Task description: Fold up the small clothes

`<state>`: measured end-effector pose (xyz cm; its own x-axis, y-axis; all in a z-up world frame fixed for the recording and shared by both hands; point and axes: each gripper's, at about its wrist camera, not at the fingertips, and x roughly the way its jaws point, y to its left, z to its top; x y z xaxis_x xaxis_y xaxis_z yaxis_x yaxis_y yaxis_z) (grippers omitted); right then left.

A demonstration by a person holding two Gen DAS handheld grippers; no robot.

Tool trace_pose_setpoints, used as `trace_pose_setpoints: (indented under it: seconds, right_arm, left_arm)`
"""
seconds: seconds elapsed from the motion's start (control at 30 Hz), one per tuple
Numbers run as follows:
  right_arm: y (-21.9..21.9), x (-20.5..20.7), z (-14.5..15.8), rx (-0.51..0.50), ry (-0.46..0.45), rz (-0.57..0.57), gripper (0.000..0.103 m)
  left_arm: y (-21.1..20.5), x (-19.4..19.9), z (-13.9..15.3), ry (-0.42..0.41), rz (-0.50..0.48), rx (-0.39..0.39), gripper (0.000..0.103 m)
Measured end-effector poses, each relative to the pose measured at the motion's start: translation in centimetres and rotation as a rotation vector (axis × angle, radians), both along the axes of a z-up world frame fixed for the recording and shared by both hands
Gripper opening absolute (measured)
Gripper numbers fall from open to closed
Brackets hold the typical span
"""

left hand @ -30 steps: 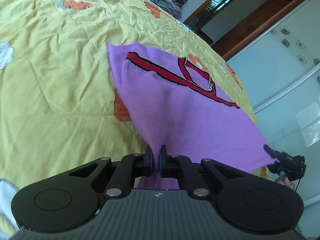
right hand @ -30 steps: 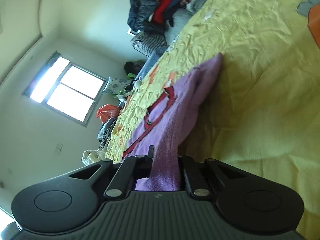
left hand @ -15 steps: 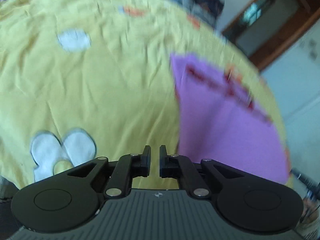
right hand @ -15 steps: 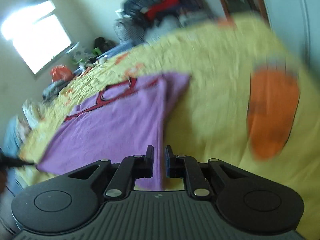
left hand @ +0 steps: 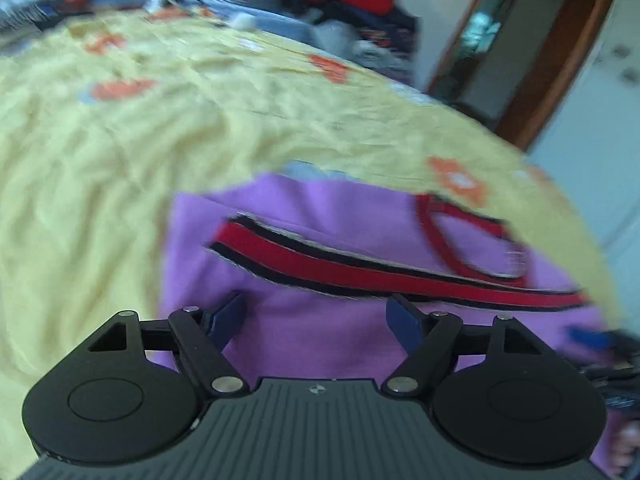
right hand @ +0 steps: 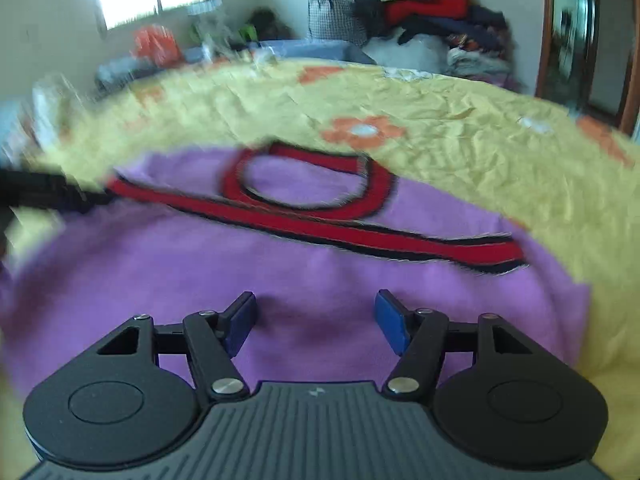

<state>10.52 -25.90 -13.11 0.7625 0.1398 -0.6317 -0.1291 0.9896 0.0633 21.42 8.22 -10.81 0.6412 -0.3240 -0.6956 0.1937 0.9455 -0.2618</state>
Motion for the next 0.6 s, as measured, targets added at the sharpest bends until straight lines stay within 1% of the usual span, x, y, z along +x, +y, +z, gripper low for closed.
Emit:
trace_pose_setpoints:
  seconds: [0.03, 0.13, 0.17, 0.2, 0.23, 0.27, 0.33, 0.37, 0.4, 0.43, 0.47, 0.5, 0.53, 0.57, 0.6]
  right_arm:
    - [-1.1, -0.1, -0.4, -0.004, -0.013, -0.020, 0.066]
    - [-4.2, -0.2, -0.6, 0.056, -0.026, -0.124, 0.066]
    - [-4.4, -0.2, -0.6, 0.016, -0.030, -0.164, 0.066]
    - [-4.4, 0.0, -0.5, -0.030, -0.025, -0.234, 0.067]
    - [-4.6, -0.1, -0.3, -0.021, -0.025, -0.271, 0.067]
    - [-4.4, -0.4, 0.0, -0.012, -0.027, -0.287, 0.069]
    - [-2.7, -0.8, 0.6, -0.045, -0.065, -0.277, 0.080]
    - [-1.5, -0.7, 0.9, -0.079, -0.087, -0.246, 0.094]
    - [-0.3, -0.5, 1.1, -0.102, -0.114, -0.216, 0.103]
    - [0.6, -0.4, 1.3, -0.115, -0.151, -0.200, 0.103]
    - [1.4, 0.3, 1.6, -0.129, -0.166, -0.204, 0.103]
    - [2.2, 1.4, 1.5, -0.181, -0.144, -0.221, 0.103]
    - [2.9, 2.6, 1.2, -0.279, -0.103, -0.235, 0.103]
    - [3.2, 3.5, 0.3, -0.371, -0.080, -0.244, 0.103]
    - [2.9, 4.1, -0.6, -0.434, -0.068, -0.253, 0.103]
  left_arm:
    - [0.1, -0.1, -0.1, -0.010, 0.008, 0.005, 0.078]
    - [-0.6, -1.0, -0.6, -0.078, 0.002, 0.103, 0.079]
    - [-0.9, -1.3, -0.8, -0.100, -0.003, 0.135, 0.080]
    - [-1.3, -1.4, -1.0, -0.117, -0.009, 0.164, 0.083]
    - [-1.7, -1.6, -1.2, -0.129, -0.011, 0.179, 0.087]
    - [-1.9, -1.7, -1.3, -0.140, -0.007, 0.182, 0.089]
    - [-2.4, -1.4, -1.4, -0.142, -0.008, 0.189, 0.095]
    - [-2.3, -1.3, -1.5, -0.140, -0.010, 0.180, 0.097]
    - [-2.3, -1.2, -1.5, -0.139, -0.013, 0.172, 0.099]
    - [-2.3, -1.2, -1.5, -0.139, -0.014, 0.170, 0.099]
    - [-2.3, -1.3, -1.5, -0.140, -0.016, 0.171, 0.099]
    - [-2.2, -1.4, -1.5, -0.140, -0.018, 0.171, 0.099]
    - [-2.2, -1.4, -1.5, -0.140, -0.019, 0.168, 0.100]
    - [-2.2, -1.4, -1.5, -0.140, -0.021, 0.166, 0.100]
    - [-2.2, -1.4, -1.5, -0.140, -0.022, 0.166, 0.100]
